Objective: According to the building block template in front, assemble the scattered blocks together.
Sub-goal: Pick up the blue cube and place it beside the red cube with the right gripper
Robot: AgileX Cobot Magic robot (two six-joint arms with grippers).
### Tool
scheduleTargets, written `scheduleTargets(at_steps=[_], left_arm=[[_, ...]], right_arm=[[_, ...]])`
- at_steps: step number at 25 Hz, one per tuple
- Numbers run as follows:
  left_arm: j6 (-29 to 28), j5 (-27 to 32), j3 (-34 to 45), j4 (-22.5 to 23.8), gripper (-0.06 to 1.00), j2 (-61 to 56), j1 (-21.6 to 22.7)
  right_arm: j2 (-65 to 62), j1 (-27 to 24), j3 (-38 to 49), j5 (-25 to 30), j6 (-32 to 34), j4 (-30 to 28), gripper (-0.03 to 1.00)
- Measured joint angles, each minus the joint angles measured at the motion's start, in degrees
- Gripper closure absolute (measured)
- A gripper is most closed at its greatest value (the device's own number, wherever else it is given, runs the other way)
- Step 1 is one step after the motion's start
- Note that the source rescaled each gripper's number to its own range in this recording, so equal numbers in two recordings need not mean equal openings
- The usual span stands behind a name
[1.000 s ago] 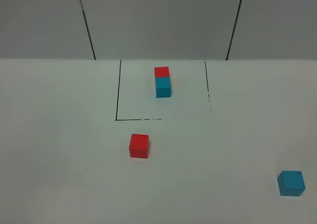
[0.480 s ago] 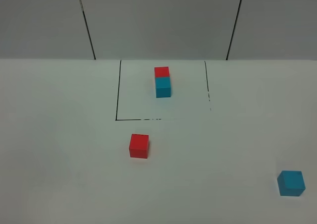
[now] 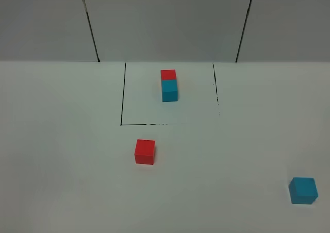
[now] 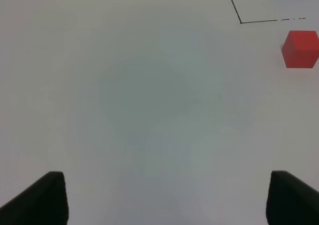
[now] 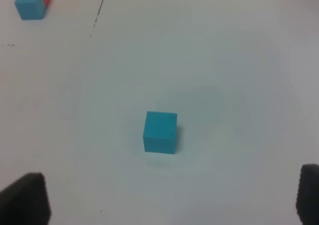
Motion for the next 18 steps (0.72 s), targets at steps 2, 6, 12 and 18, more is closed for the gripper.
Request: scheduleTargets(at_steps=[2,6,12,18], left_arm=[[0.0,0.0,0.0,0.0,0.26,0.0,0.0],[0.0,0.0,0.0,0.0,0.26,0.0,0.0],[0.0,0.0,0.0,0.0,0.26,0.0,0.0],[0.0,0.0,0.0,0.0,0.26,0.0,0.0]], right_arm=[[0.0,0.0,0.0,0.0,0.0,0.0,-0.03],[0.0,0.0,0.0,0.0,0.0,0.0,-0.03],[0.0,0.0,0.0,0.0,0.0,0.0,-0.03],[0.0,0.0,0.0,0.0,0.0,0.0,-0.03]])
